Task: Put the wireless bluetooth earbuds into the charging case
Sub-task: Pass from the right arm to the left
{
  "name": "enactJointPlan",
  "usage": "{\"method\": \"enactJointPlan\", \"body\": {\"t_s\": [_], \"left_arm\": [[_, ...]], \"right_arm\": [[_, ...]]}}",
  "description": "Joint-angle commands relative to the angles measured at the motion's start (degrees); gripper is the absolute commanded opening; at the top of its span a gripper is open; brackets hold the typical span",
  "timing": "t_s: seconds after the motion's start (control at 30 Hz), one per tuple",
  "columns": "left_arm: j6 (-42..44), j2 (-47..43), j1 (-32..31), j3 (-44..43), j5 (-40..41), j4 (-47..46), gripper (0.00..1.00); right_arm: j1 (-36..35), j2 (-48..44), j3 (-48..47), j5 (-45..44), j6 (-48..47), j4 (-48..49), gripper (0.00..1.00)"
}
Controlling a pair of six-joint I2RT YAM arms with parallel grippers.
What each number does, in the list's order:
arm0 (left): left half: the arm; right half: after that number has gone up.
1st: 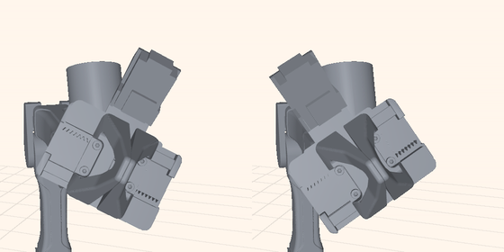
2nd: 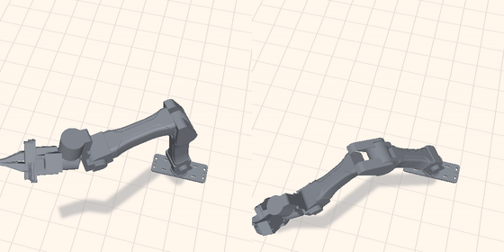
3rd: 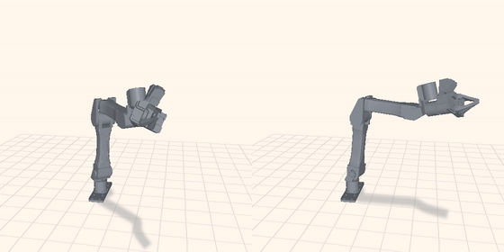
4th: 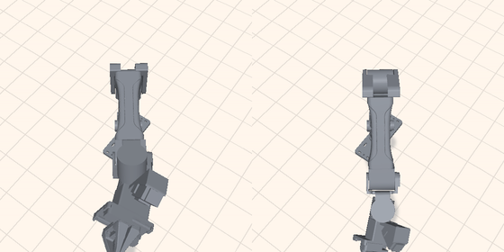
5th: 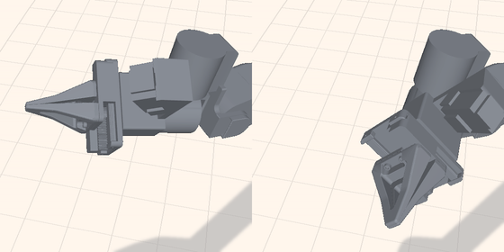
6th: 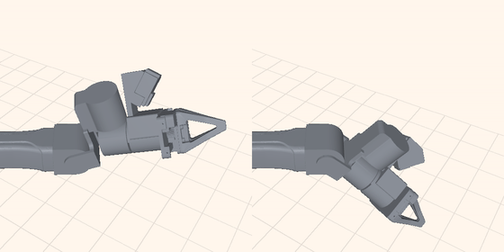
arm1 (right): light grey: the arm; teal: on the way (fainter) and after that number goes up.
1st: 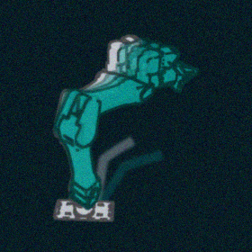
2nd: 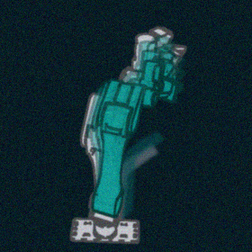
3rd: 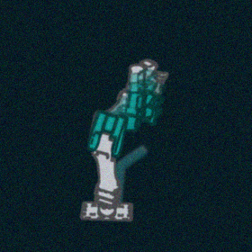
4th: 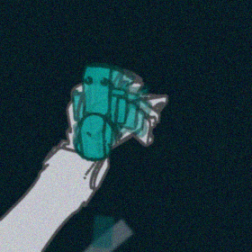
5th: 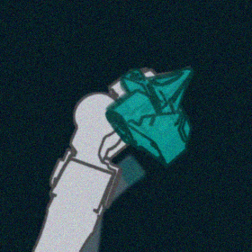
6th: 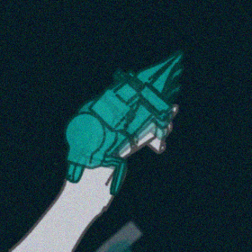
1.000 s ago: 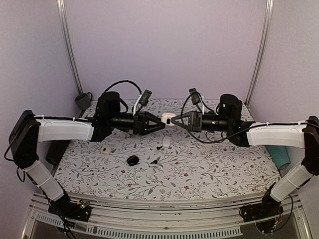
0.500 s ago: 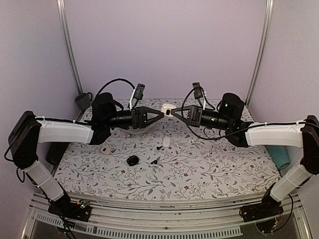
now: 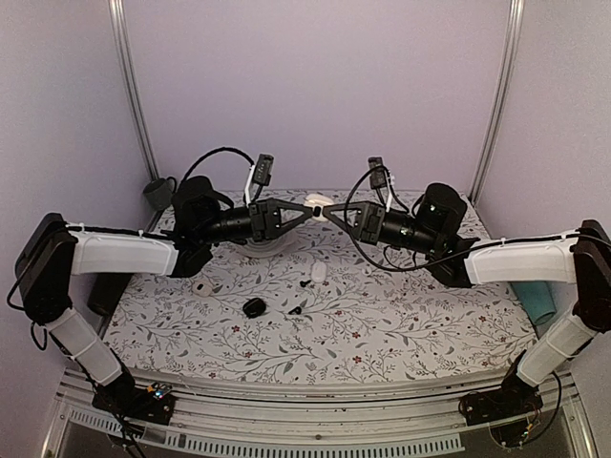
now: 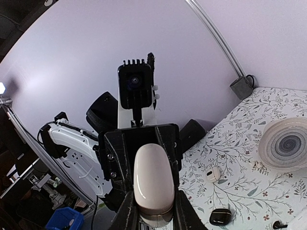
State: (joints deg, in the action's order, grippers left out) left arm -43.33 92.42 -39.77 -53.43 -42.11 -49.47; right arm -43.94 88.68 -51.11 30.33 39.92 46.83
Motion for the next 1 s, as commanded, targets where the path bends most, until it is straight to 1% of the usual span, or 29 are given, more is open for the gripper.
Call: {"method": "enactJointPlan", "body": {"t_s": [0.0, 0.63, 0.7, 0.77, 0.83, 0.97], "left_arm": [[-0.9, -0.7, -1.0, -0.8, -0.3, -2.9, 0.33], [0.2, 0.0, -2.5, -1.7, -1.7, -2.4, 0.33], [0.3, 0.0, -2.6, -1.8, -1.8, -2.3, 0.32], [0.4, 0.2, -2.6, -2.0, -1.8, -2.3, 0.26], [0.5, 0.4, -2.6, -2.2, -2.2, -2.1, 0.23], [1.0, 0.9, -2.6, -2.6, -3.3, -1.3, 0.24]], "right_arm": [[-0.4, 0.3, 0.9, -2.4, 0.7, 3.4, 0.06], [-0.7, 1.9, 0.8, -0.1, 1.4, 4.3, 0.06], [-0.7, 2.1, 0.8, 0.1, 1.6, 4.2, 0.06], [-0.7, 2.1, 0.9, 0.0, 1.6, 4.2, 0.07], [-0.7, 2.2, 0.7, 0.1, 1.7, 3.9, 0.07], [-0.7, 2.6, -0.2, 1.0, 1.1, 2.3, 0.07]]}}
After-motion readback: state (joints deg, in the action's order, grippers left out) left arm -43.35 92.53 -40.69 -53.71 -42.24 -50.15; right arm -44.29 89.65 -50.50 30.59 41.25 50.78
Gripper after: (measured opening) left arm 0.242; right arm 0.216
